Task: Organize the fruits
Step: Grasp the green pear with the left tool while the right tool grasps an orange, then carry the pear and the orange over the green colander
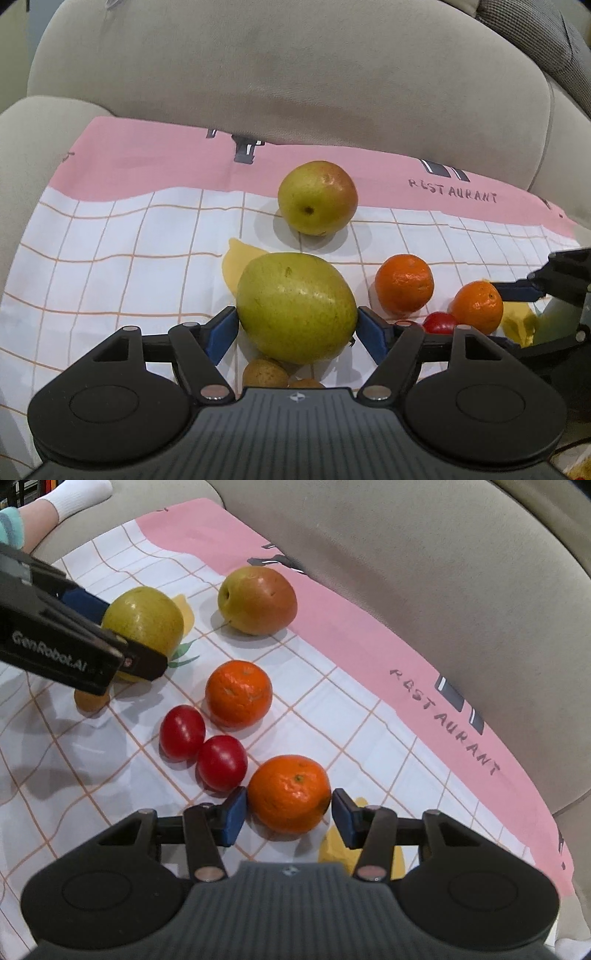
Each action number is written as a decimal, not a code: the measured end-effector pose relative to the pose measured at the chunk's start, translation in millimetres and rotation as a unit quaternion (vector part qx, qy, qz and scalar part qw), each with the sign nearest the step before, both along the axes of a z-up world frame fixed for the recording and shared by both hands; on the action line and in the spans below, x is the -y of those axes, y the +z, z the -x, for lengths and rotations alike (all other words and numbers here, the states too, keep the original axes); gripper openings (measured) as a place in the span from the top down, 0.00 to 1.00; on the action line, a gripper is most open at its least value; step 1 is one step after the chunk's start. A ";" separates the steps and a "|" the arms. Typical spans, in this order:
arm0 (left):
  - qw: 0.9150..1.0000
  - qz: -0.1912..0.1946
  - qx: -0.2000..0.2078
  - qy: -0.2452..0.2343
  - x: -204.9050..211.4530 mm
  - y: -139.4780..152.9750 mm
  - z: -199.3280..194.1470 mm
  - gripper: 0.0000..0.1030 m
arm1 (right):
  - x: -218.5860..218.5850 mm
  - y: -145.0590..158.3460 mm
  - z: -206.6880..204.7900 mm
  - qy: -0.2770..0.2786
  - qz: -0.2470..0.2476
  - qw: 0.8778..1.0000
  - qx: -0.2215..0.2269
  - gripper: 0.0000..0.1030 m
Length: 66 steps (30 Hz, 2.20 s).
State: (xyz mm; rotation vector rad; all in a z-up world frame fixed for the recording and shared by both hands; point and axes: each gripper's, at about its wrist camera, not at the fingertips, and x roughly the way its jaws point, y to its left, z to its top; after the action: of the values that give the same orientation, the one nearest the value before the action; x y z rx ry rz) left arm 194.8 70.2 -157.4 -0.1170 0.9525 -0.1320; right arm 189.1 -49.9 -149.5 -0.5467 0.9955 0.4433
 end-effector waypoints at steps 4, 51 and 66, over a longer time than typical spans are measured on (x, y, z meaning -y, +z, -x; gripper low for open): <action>1.000 -0.003 0.007 -0.005 1.8 0.7 0.0 0.23 | 0.7 0.6 0.0 -0.001 0.000 1.000 0.000 0.55; 0.986 0.066 0.106 -0.107 96.2 105.7 93.5 0.24 | 101.8 106.7 128.5 -0.137 -0.150 0.971 0.125 0.57; 0.975 0.029 0.057 -0.213 162.7 90.6 88.9 0.24 | 175.8 74.5 141.6 -0.209 -0.169 0.960 0.082 0.58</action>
State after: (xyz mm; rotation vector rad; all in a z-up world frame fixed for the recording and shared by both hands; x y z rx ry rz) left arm 105.9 -92.6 -66.7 0.0429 0.8472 -0.5583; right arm 47.5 -225.7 -75.0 -0.0568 0.8243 0.1774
